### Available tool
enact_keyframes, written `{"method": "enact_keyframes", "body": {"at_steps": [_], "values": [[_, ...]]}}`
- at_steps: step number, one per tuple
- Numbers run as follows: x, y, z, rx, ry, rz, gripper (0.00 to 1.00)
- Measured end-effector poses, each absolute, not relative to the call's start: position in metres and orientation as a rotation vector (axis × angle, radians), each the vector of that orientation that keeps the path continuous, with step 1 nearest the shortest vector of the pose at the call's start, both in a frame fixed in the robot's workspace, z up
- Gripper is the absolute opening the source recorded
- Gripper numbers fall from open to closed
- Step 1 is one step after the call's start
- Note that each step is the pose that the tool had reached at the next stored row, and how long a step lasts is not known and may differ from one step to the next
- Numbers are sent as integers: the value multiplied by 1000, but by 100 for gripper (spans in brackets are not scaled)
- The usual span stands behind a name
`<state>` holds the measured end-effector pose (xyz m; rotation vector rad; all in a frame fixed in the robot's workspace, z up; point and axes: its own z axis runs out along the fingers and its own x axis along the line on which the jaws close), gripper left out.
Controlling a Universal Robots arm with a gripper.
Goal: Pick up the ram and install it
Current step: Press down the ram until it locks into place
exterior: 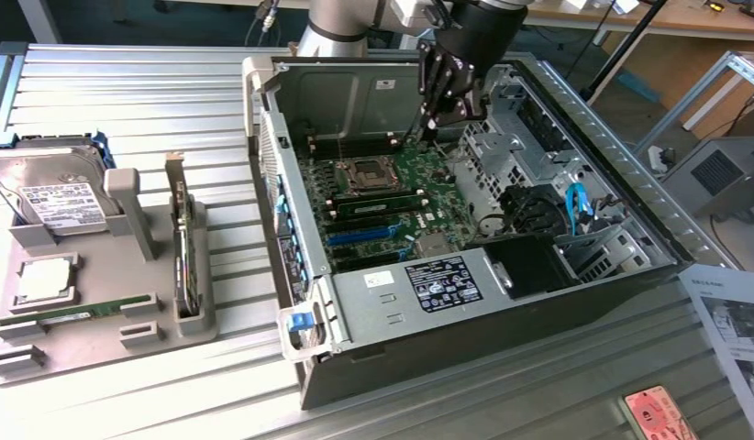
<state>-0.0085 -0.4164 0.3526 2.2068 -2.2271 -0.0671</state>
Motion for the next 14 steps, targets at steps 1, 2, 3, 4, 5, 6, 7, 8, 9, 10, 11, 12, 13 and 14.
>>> {"method": "enact_keyframes", "body": {"at_steps": [1, 2, 3, 4, 5, 6, 7, 8, 9, 10, 11, 12, 13, 14], "values": [[-8, -416, 353, 2207, -2227, -67, 11], [-6, -416, 353, 2207, -2227, -68, 11], [-5, -416, 353, 2206, -2227, -68, 11], [-2, -416, 353, 2206, -2227, -68, 11], [0, -416, 353, 2206, -2227, -68, 11], [3, -416, 353, 2206, -2227, -68, 11], [5, -416, 353, 2206, -2227, -68, 11], [6, -416, 353, 2206, -2227, -68, 11], [7, -416, 353, 2206, -2227, -68, 11], [7, -416, 353, 2206, -2227, -68, 11], [7, -416, 353, 2206, -2227, -68, 11], [7, -416, 353, 2206, -2227, -68, 11], [7, -416, 353, 2206, -2227, -68, 11], [7, -416, 353, 2206, -2227, -68, 11]]}}
